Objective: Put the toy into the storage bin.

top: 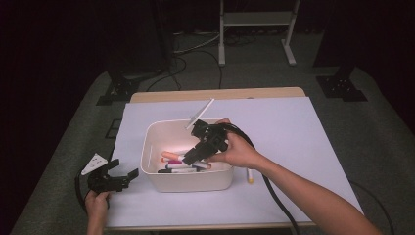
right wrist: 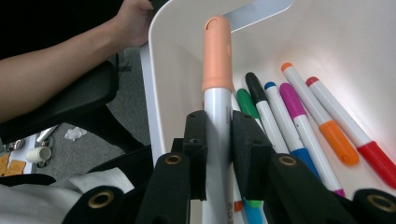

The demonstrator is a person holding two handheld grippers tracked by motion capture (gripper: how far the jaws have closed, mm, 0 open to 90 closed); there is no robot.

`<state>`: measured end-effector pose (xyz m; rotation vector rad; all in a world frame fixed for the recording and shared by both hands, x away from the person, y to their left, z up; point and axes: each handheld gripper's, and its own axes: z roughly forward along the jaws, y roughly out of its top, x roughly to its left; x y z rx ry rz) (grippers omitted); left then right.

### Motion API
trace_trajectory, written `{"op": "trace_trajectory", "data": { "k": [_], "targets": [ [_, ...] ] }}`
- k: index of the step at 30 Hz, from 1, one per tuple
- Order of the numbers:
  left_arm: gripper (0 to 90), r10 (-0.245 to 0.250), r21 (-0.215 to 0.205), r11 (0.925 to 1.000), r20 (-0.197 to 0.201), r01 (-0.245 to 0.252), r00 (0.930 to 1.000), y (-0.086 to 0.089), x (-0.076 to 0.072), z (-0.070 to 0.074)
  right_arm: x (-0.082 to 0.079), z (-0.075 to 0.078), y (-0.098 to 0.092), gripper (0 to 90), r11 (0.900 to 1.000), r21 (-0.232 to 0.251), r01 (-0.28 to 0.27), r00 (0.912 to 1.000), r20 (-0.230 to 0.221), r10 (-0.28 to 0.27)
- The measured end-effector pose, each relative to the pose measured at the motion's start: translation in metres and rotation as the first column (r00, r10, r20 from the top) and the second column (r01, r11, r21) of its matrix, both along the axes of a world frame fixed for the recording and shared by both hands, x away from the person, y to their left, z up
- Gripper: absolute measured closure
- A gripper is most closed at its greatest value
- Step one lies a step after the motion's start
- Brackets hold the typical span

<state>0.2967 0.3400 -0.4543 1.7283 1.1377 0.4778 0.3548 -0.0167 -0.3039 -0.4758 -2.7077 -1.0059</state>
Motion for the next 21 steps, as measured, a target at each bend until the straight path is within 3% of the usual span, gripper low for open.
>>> {"op": "trace_trajectory", "data": {
  "k": [9,21],
  "targets": [
    [0.0,-0.001,-0.003,1.0000,-0.001,0.001,1.0000,0.000,0.000,0.000,0.013,-0.022,0.023,76.0,0.998,-0.047,-0.029,0.9995,-0.017,0.028],
    [0.0,0.000,-0.006,1.0000,0.000,0.000,1.0000,0.000,0.000,0.000,0.013,-0.035,0.038,75.8,0.993,-0.111,-0.049,0.9987,-0.017,0.048]
  ]
}}
